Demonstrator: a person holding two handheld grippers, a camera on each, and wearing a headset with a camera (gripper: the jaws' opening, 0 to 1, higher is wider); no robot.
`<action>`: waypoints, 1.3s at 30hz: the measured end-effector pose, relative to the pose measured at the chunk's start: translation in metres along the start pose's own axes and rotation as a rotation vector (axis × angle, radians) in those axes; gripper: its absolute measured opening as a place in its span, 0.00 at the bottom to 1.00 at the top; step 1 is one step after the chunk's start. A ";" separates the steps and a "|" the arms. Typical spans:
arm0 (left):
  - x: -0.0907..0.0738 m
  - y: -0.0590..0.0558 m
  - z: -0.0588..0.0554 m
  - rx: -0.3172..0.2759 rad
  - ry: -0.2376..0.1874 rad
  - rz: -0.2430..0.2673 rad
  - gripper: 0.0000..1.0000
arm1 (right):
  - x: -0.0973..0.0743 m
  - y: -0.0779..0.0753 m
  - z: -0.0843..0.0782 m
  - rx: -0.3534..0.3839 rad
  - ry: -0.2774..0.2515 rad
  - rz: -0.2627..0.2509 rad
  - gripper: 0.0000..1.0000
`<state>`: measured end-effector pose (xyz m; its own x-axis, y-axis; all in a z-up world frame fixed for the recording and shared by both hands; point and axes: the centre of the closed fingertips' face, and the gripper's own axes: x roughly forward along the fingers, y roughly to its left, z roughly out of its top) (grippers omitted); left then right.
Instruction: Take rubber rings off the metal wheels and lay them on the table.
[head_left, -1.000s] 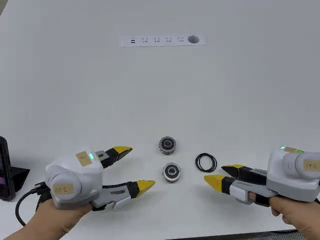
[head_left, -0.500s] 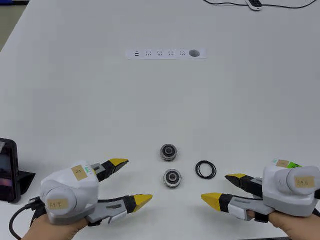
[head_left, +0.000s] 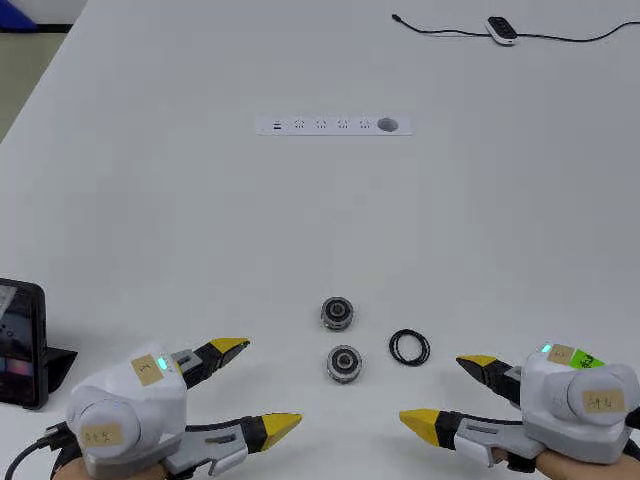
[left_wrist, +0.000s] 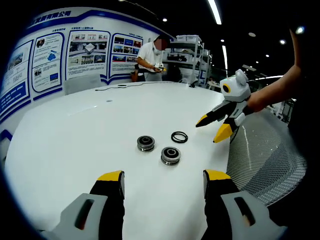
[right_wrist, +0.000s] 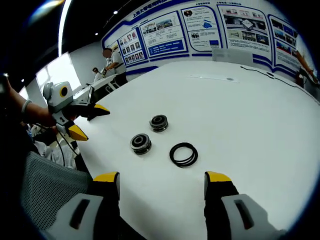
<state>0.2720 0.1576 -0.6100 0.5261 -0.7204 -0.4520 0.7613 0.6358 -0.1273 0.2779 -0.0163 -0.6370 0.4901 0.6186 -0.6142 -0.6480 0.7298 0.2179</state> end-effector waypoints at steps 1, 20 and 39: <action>-0.001 0.000 -0.001 -0.004 0.000 0.003 0.66 | -0.001 -0.001 -0.001 0.000 0.004 -0.003 0.71; -0.008 -0.001 0.005 -0.042 -0.063 0.024 0.71 | -0.013 0.010 -0.004 -0.114 -0.083 0.001 0.85; -0.013 -0.005 -0.001 -0.028 -0.060 0.026 0.79 | -0.018 0.007 -0.010 -0.163 -0.091 -0.013 0.99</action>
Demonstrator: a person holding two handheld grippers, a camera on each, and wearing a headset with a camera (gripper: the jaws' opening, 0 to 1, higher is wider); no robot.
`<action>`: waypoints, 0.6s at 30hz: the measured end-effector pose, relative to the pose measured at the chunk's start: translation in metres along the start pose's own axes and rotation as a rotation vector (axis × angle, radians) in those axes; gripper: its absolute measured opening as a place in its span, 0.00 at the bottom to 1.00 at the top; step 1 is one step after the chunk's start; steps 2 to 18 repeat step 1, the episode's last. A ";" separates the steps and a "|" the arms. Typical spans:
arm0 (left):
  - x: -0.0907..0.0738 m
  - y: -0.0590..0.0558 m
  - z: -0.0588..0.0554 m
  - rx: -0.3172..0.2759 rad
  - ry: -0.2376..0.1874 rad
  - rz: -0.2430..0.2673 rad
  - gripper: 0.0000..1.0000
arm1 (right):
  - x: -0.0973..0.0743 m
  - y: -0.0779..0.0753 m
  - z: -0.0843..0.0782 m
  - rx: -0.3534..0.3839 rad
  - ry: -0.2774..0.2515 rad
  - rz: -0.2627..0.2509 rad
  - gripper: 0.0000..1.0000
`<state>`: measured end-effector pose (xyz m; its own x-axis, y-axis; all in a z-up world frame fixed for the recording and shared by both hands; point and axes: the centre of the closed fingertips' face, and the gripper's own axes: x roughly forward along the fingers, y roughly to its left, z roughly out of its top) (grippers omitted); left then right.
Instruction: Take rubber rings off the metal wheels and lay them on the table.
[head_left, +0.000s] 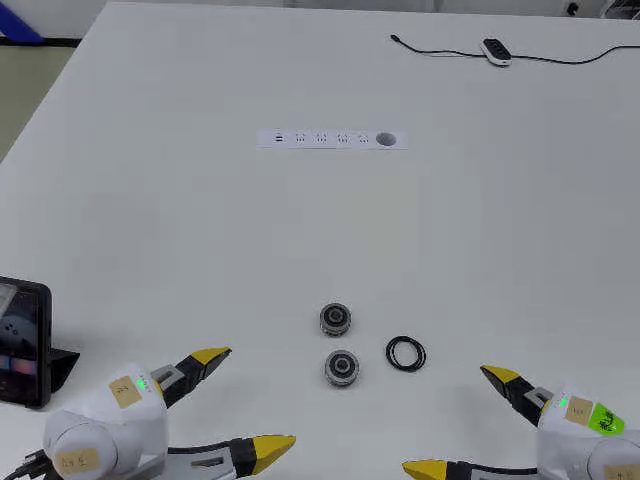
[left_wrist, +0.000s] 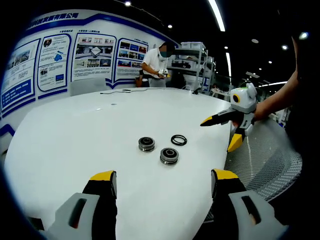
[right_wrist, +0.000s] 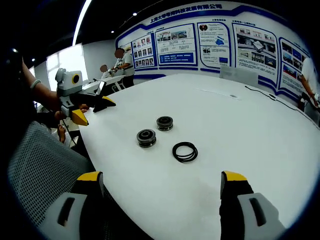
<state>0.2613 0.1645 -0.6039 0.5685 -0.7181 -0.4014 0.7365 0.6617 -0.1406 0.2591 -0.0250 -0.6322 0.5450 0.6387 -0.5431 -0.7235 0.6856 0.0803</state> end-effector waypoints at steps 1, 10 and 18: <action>0.000 0.000 0.001 0.001 -0.001 0.000 0.79 | 0.000 0.000 0.000 0.000 0.000 0.000 0.99; 0.000 0.000 0.001 0.001 -0.001 0.000 0.79 | 0.000 0.000 0.000 0.000 0.000 0.000 0.99; 0.000 0.000 0.001 0.001 -0.001 0.000 0.79 | 0.000 0.000 0.000 0.000 0.000 0.000 0.99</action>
